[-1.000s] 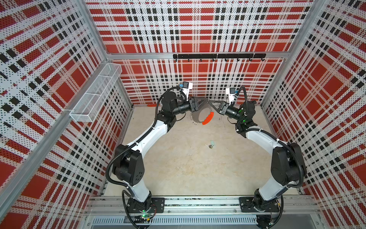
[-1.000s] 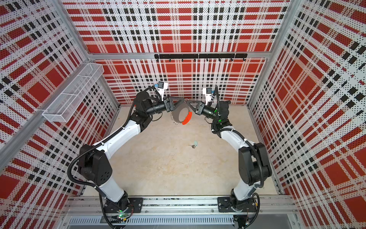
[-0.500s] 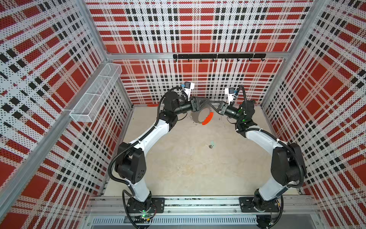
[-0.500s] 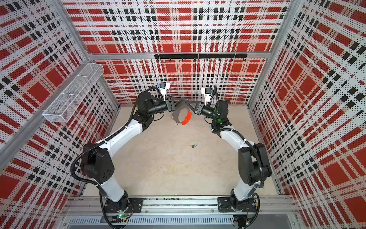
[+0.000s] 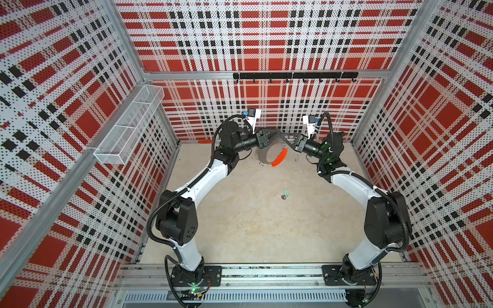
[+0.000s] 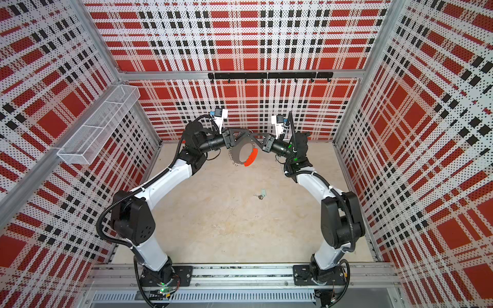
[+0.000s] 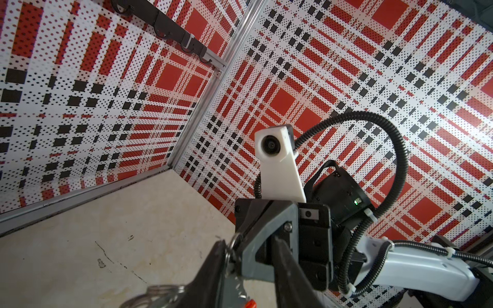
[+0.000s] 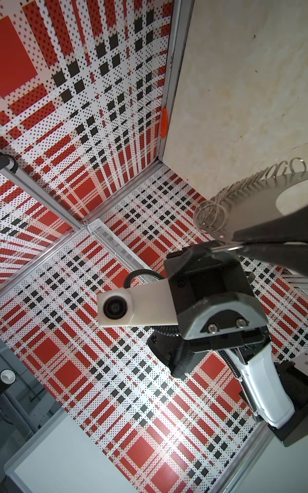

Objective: Put the keys on the keyring

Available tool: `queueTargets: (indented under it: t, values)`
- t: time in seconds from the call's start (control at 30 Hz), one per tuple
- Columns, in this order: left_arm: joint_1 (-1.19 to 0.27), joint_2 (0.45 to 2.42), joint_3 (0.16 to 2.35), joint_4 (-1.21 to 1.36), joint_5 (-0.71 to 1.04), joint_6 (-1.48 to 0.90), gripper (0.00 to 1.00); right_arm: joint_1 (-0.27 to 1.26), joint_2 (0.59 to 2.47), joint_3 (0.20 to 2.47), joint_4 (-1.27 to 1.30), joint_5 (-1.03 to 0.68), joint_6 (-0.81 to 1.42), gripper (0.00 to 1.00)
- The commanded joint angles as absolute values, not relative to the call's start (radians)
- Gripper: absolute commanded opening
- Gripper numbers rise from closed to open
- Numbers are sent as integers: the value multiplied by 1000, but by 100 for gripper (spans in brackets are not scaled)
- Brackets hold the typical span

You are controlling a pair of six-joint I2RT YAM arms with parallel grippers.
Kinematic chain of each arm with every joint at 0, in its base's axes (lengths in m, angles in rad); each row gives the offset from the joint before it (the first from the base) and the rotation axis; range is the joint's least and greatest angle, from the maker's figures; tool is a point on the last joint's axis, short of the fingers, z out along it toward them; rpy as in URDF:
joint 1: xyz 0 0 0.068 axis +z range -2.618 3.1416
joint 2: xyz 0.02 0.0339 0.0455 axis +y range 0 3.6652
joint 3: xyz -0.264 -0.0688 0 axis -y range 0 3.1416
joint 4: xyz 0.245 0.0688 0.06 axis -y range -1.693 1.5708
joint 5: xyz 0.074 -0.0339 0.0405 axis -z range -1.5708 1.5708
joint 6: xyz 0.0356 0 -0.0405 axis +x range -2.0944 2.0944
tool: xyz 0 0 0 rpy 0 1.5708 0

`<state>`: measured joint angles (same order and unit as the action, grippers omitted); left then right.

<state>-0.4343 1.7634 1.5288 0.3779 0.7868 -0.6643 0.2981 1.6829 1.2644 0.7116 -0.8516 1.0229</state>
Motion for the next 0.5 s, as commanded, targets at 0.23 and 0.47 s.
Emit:
queueTargets:
  t: [0.23, 0.47]
  values:
    - [-472, 1806, 1550, 374, 894, -677, 14, 321, 1681, 1321, 709, -892, 1022, 4]
    - [-481, 1817, 1561, 321, 889, -645, 1, 325, 1675, 1321, 696, -902, 1011, 5]
